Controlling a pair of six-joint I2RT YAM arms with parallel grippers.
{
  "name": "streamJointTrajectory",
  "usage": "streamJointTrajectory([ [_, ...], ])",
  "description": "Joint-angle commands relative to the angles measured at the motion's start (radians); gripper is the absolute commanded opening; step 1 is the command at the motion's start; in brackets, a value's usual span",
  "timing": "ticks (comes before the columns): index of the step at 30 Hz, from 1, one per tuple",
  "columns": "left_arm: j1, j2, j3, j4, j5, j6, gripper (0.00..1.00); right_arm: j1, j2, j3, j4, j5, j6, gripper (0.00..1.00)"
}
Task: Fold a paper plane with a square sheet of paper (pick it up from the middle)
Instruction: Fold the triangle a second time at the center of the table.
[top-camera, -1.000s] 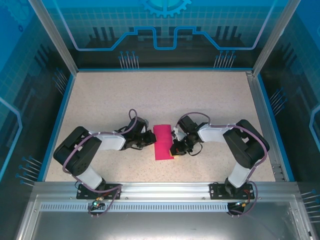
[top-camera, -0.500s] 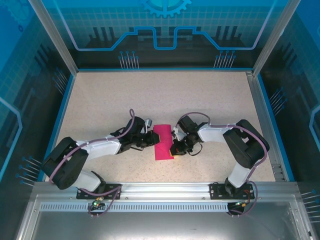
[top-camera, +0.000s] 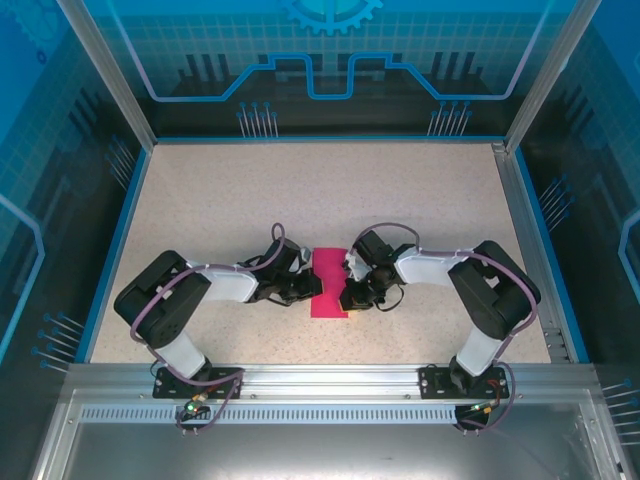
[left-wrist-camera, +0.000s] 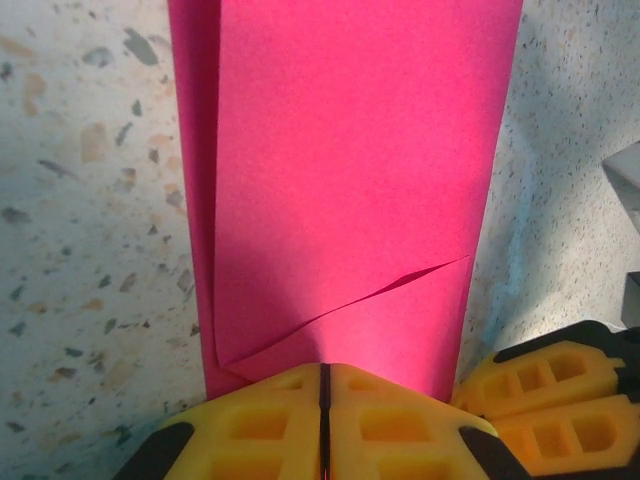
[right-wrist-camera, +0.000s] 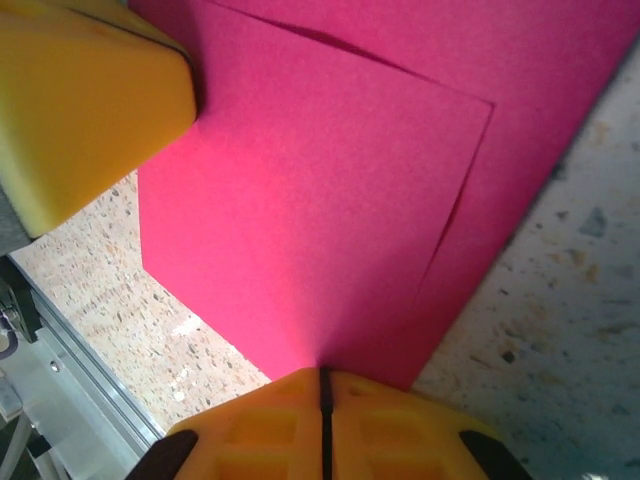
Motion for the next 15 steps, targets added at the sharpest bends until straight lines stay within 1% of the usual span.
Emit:
streamJointTrajectory([
  [1,-0.008,0.032,0.000,-0.055,-0.024,0.007,0.10,0.028,-0.038,0.049,-0.027,0.015,0.018,0.09],
  [4,-0.010,0.027,-0.005,-0.061,-0.032,0.007,0.10,0.044,-0.019,0.117,-0.031,0.016,0.025,0.09],
  [8,-0.009,0.027,-0.001,-0.065,-0.032,0.007,0.10,0.063,0.053,0.171,-0.033,0.019,0.027,0.09],
  [11,-0.009,0.021,0.002,-0.069,-0.032,0.007,0.10,0.068,0.110,0.193,-0.033,0.025,0.029,0.09],
  [15,-0.009,0.020,0.004,-0.078,-0.037,0.009,0.10,0.067,0.146,0.180,-0.035,0.049,0.028,0.09],
])
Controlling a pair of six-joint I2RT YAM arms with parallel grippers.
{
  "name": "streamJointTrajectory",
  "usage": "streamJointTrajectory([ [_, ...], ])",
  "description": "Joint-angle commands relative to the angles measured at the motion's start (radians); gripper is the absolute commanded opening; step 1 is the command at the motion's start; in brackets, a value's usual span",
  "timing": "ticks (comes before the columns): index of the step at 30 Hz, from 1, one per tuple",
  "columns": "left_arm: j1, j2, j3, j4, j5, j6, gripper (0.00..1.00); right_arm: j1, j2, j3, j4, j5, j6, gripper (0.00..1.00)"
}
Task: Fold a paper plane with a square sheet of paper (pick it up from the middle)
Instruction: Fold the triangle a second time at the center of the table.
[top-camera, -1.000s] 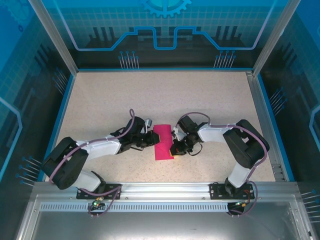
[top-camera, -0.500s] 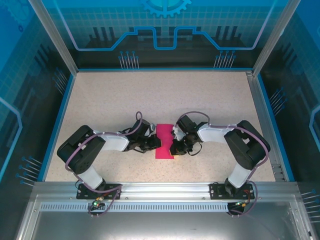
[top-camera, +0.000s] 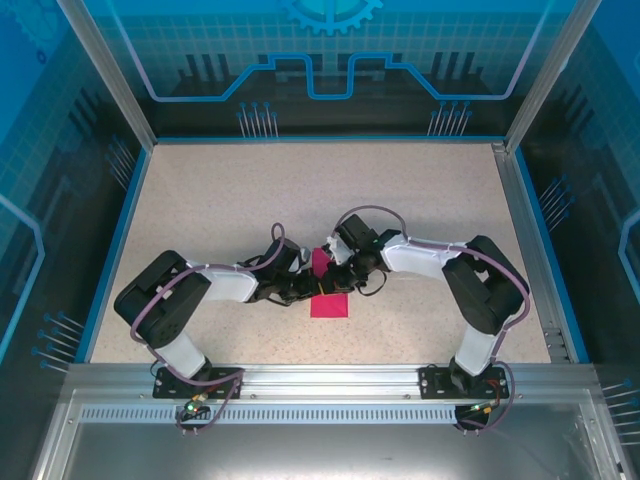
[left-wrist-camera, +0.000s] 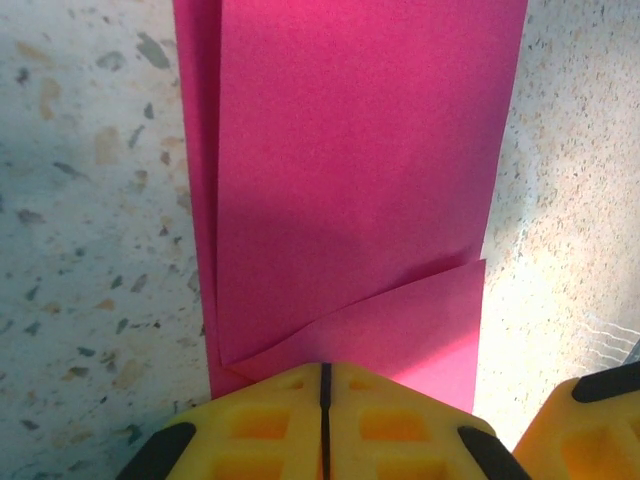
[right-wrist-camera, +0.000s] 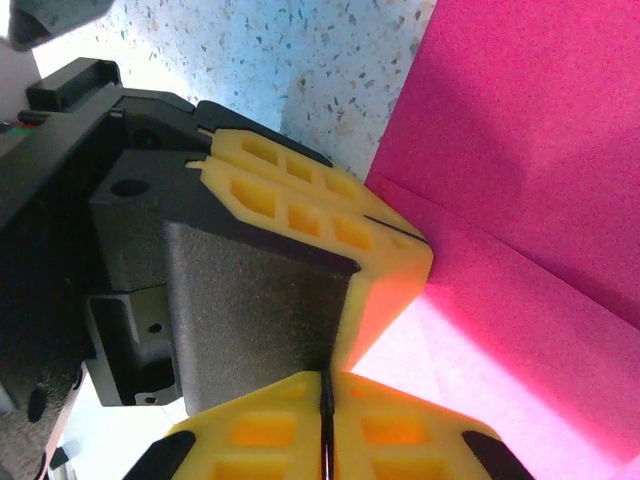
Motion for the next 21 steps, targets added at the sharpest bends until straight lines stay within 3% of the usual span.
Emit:
streamJointTrajectory([
  [1,-0.010,0.022,0.003,-0.073,-0.034,0.005,0.10,0.019,0.078,-0.028,-0.008,0.054,0.015,0.09],
  [17,-0.009,0.028,0.019,-0.087,-0.040,0.002,0.10,0.010,-0.092,-0.123,0.025,0.080,0.030,0.07],
  [21,-0.010,0.025,0.018,-0.088,-0.044,0.002,0.10,0.008,-0.082,-0.109,0.046,0.019,0.027,0.07],
])
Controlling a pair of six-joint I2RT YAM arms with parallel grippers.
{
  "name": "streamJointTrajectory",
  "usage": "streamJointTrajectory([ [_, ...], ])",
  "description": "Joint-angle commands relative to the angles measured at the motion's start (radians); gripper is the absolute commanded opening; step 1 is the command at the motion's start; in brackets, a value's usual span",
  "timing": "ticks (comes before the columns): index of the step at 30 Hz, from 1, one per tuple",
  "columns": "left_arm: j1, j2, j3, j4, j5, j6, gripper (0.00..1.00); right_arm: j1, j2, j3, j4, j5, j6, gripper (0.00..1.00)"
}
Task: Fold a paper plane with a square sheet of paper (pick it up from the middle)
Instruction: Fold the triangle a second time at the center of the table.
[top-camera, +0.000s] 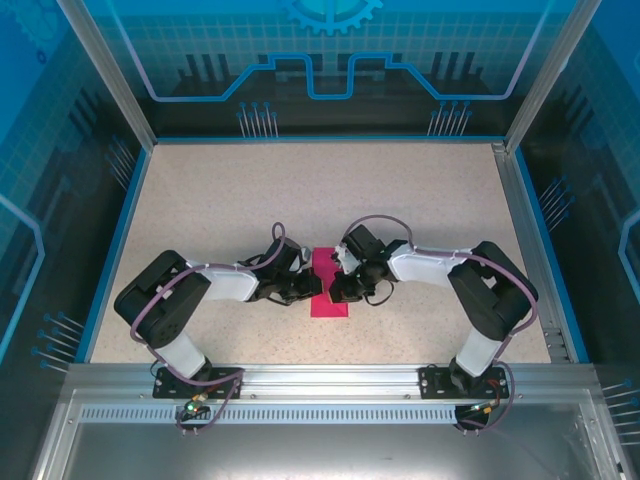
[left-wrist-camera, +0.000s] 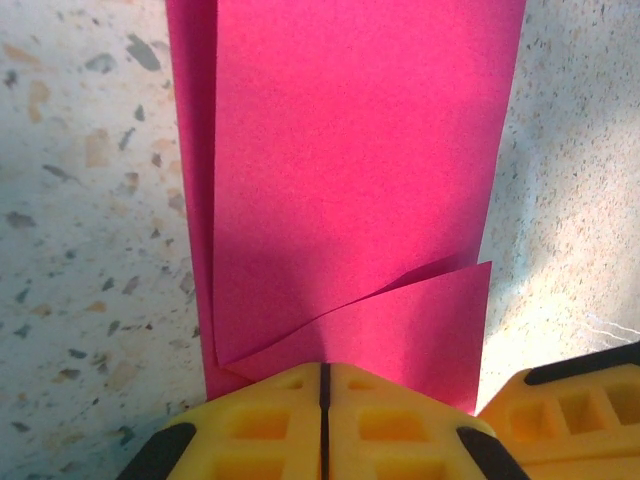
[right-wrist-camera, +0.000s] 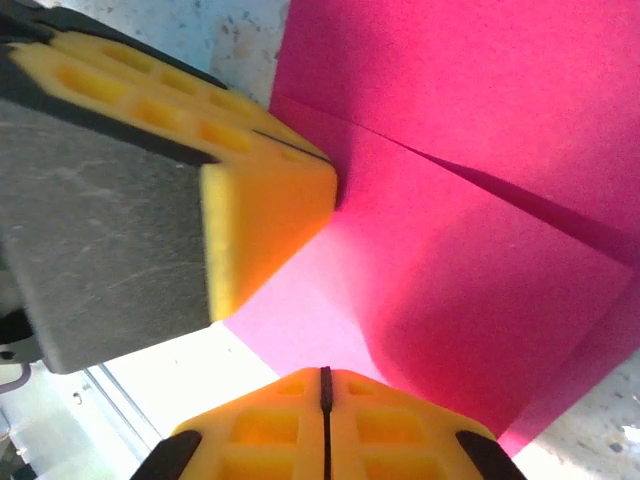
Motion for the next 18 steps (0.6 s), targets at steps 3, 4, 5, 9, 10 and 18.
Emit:
streamJointTrajectory([
  [3,-0.010,0.026,0.010,-0.072,-0.040,0.001,0.10,0.012,0.017,0.041,-0.017,-0.027,0.003,0.07],
  [4,-0.010,0.025,0.009,-0.071,-0.041,0.000,0.10,0.011,0.030,0.047,-0.017,-0.028,0.004,0.07],
  [5,-0.009,0.025,0.010,-0.072,-0.040,-0.001,0.10,0.011,0.044,0.049,-0.013,-0.026,0.009,0.07],
  [9,-0.009,0.023,0.010,-0.076,-0.042,0.000,0.10,0.009,0.084,0.040,0.015,-0.039,0.015,0.07],
  [10,-0.010,0.024,0.009,-0.074,-0.043,-0.001,0.10,0.009,0.092,0.040,0.018,-0.043,0.013,0.07],
  [18,-0.010,0.030,0.007,-0.072,-0.049,-0.007,0.10,0.000,0.121,0.012,-0.034,0.013,-0.011,0.07],
])
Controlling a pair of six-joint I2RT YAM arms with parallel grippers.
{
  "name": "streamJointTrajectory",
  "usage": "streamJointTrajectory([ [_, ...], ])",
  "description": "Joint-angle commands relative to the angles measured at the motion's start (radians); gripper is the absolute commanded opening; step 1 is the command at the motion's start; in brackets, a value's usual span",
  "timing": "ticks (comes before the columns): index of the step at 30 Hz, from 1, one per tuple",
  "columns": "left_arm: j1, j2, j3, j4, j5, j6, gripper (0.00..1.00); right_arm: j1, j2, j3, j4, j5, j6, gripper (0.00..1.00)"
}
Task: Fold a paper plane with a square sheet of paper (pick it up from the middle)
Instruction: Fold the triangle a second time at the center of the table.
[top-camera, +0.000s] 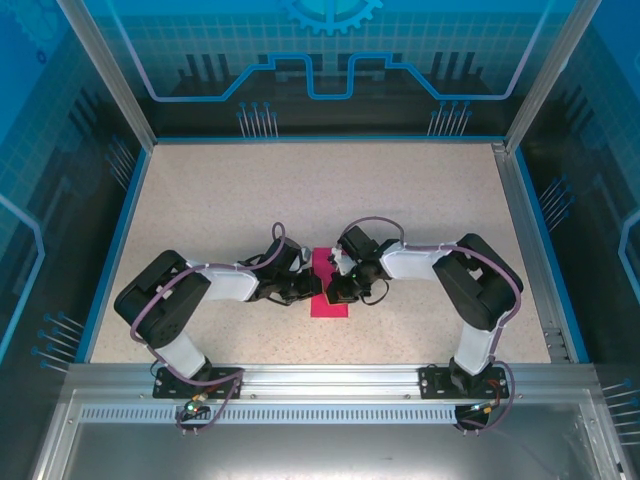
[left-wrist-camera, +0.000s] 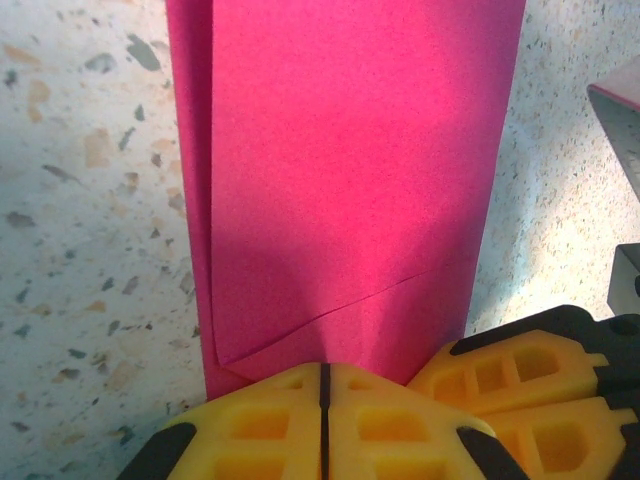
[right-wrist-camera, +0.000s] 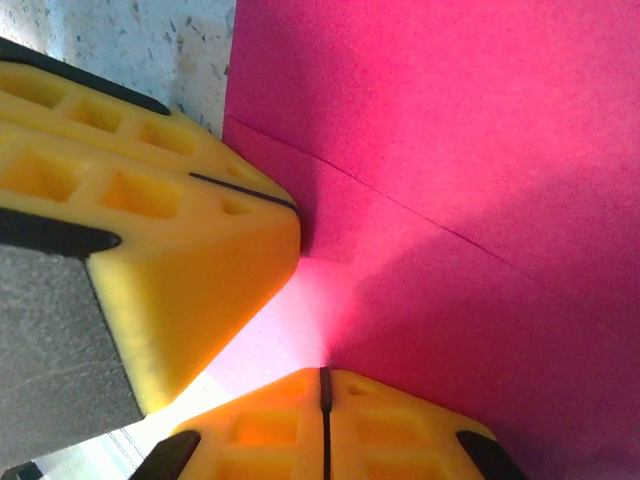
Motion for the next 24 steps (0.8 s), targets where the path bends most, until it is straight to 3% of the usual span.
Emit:
streamJointTrajectory([
  [1,-0.009,0.030,0.006,-0.071,-0.053,-0.011,0.09,-0.003,0.016,-0.038,-0.041,0.021,-0.012,0.07],
  [5,-0.007,0.034,0.009,-0.086,-0.068,-0.023,0.09,-0.008,-0.025,-0.102,0.006,-0.044,-0.007,0.10],
  [24,-0.007,0.053,0.038,-0.117,-0.076,-0.021,0.08,-0.098,-0.207,-0.318,0.041,-0.098,-0.025,0.15],
])
